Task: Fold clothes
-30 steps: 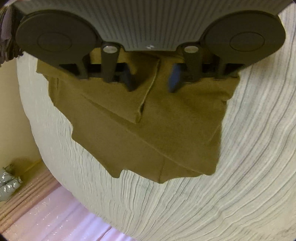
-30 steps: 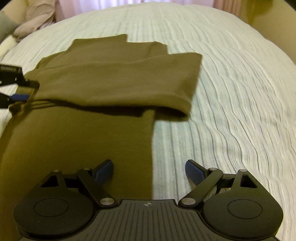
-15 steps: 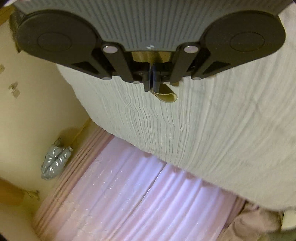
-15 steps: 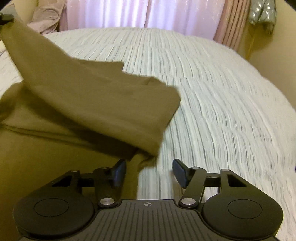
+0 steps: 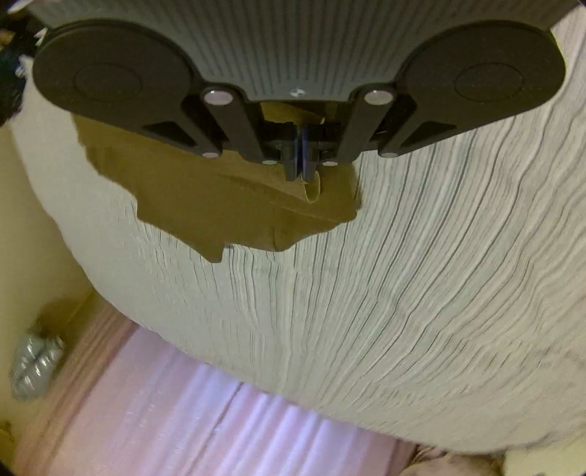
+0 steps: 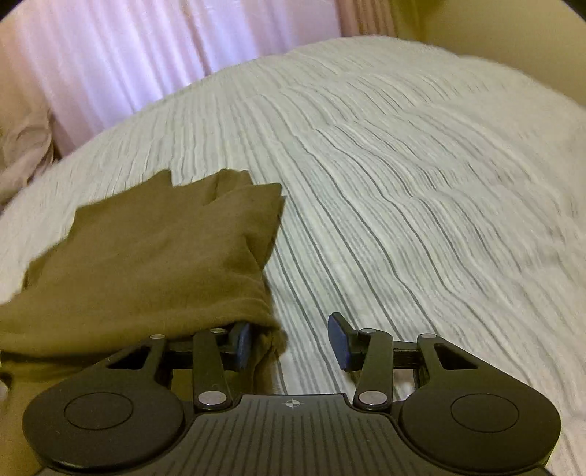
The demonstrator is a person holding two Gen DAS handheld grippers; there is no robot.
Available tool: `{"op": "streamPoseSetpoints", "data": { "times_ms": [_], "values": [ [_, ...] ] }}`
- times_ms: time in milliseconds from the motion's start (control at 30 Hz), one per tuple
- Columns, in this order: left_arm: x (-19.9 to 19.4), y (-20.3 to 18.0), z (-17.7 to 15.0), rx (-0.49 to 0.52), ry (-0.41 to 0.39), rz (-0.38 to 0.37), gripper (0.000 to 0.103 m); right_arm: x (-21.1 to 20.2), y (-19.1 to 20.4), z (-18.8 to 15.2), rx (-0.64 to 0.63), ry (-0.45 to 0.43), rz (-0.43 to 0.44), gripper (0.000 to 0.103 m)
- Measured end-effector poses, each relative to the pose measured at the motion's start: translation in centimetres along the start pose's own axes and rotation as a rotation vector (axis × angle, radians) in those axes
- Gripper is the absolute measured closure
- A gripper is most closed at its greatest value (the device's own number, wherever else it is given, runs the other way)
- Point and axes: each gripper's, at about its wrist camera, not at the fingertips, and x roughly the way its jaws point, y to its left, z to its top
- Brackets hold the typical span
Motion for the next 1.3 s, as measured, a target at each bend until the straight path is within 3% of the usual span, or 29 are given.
{"op": "streamPoseSetpoints", "data": {
  "times_ms": [100,233,333,400,500,600,767,867,1033,1167,1300],
  "values": [
    [-1.2,-0.4,-0.3,0.016,-0.085,-0.053,0.103,0.1,-0.1,-0.1,-0.024,-0.002,-0.005,0.059],
    [0.6,-0.3,-0.3,0.065,-0.066,-0.039,0.103,0.1,-0.6,-0.3,-0.027,0.005,-0.004,0.059],
    [4.0,1.0,-2.1,0.076,0.145,0.067,0.102,0.2,-0.5,-0.2,-0.044,0.038,0.0,0.059],
    [3.6,1.2,-2.5,0.078,0.139,0.105,0.102,0.3,-0.4,0.0,-0.065,0.068,0.008,0.059],
    [2.4,2.2,-1.4,-0.034,0.093,0.151,0.098,-0.9,-0.5,0.4,-0.117,0.113,0.013,0.059],
    [1.0,1.3,0.0,-0.05,0.047,0.095,0.098,-2.6,-0.6,1.3,-0.149,0.097,-0.004,0.059],
    [2.0,-2.8,1.2,0.109,0.042,-0.023,0.098,-3.5,0.2,4.2,-0.122,-0.024,0.071,0.059],
    [4.8,-2.9,0.5,0.124,0.106,-0.008,0.098,-1.6,1.4,5.0,-0.156,-0.044,0.119,0.059],
    [5.6,-1.8,1.5,0.12,0.113,0.007,0.094,3.7,0.3,4.5,-0.177,0.076,0.128,0.059],
    [5.3,-0.7,2.8,0.111,0.096,0.015,0.094,3.5,-1.7,6.1,-0.168,0.112,0.154,0.059],
    [5.3,-0.3,3.8,0.124,0.089,-0.005,0.094,1.9,-0.6,8.0,-0.239,0.038,0.16,0.059]
  ]
}}
